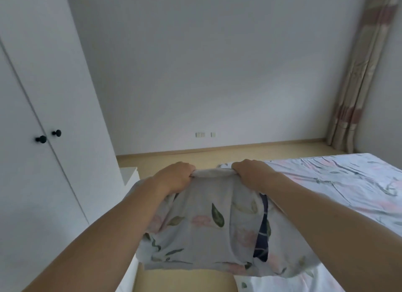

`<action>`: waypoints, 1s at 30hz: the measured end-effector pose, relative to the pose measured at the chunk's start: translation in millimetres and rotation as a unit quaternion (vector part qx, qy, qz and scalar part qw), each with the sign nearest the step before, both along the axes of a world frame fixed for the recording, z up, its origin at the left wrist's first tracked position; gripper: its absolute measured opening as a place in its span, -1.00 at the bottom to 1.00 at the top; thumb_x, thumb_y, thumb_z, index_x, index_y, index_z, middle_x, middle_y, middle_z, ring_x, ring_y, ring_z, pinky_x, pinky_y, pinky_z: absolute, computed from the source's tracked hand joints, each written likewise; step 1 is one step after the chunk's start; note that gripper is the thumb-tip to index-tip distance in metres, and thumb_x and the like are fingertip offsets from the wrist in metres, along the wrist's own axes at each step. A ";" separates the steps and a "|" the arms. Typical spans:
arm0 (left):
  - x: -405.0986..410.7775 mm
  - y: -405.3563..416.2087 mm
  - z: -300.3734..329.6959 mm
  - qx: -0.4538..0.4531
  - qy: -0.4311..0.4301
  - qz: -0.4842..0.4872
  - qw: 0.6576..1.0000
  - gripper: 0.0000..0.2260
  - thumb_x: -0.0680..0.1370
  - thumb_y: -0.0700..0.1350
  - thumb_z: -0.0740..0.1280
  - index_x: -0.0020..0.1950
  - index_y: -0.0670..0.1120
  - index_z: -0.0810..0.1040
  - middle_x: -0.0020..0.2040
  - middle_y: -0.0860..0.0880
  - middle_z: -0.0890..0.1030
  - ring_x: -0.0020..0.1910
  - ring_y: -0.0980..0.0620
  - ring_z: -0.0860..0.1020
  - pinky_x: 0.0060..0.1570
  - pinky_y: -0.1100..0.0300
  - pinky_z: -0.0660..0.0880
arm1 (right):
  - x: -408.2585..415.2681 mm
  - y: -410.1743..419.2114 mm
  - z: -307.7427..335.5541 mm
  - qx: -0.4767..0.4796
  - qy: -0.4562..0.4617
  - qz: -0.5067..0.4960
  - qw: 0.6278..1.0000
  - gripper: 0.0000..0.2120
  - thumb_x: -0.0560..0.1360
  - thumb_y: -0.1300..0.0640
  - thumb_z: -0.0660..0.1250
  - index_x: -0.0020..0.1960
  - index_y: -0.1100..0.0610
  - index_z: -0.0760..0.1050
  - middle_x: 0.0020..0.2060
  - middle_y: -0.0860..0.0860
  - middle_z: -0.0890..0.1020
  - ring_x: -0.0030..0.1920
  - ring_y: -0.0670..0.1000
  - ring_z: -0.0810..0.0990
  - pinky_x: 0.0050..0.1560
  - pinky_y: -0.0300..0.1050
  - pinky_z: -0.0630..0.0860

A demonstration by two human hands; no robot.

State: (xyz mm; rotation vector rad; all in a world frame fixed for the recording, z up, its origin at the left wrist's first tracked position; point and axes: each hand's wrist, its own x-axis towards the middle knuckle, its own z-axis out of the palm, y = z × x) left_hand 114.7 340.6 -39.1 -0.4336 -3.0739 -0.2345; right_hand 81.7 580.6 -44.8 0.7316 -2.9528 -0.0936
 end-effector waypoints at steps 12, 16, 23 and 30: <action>-210.8 -63.8 -14.0 -0.002 0.001 -0.013 1.000 -0.88 0.59 -0.12 0.19 -0.11 -0.04 0.47 0.01 -0.11 0.61 -0.02 -0.10 0.55 -0.02 0.05 0.46 | -186.9 -49.5 -20.4 -0.064 0.069 -0.053 0.994 -0.84 0.45 0.37 0.09 -0.14 0.11 0.28 -0.33 0.02 0.42 -0.32 0.11 0.43 -0.29 -0.10 0.30; -298.7 -116.8 -25.4 0.002 0.007 -0.020 1.000 -0.87 0.61 -0.11 0.17 -0.07 -0.06 0.49 0.00 -0.09 0.60 -0.04 -0.08 0.54 -0.06 0.08 0.45 | -277.3 -100.2 -29.8 -0.062 0.061 -0.047 0.995 -0.85 0.46 0.36 0.09 -0.15 0.12 0.26 -0.33 0.04 0.44 -0.33 0.12 0.41 -0.32 -0.10 0.26; -464.3 -178.0 10.1 0.019 0.065 -0.030 0.997 -0.69 0.54 -0.17 0.23 -0.40 -0.02 0.36 -0.36 0.02 0.44 -0.28 -0.05 0.47 -0.32 0.15 0.29 | -445.9 -173.6 -1.3 -0.067 0.062 -0.088 0.992 -0.76 0.43 0.37 0.08 -0.31 0.09 0.19 -0.39 0.00 0.38 -0.41 0.05 0.40 -0.44 -0.14 0.21; -644.9 -224.5 24.8 -0.004 0.068 -0.051 0.996 -0.76 0.58 -0.15 0.20 -0.30 -0.03 0.40 -0.25 -0.01 0.49 -0.23 -0.04 0.47 -0.26 0.15 0.30 | -606.3 -222.8 -6.2 -0.176 0.069 -0.171 0.967 -0.86 0.41 0.33 0.07 -0.18 0.18 0.38 -0.36 0.07 0.49 -0.38 0.09 0.42 -0.42 -0.14 0.28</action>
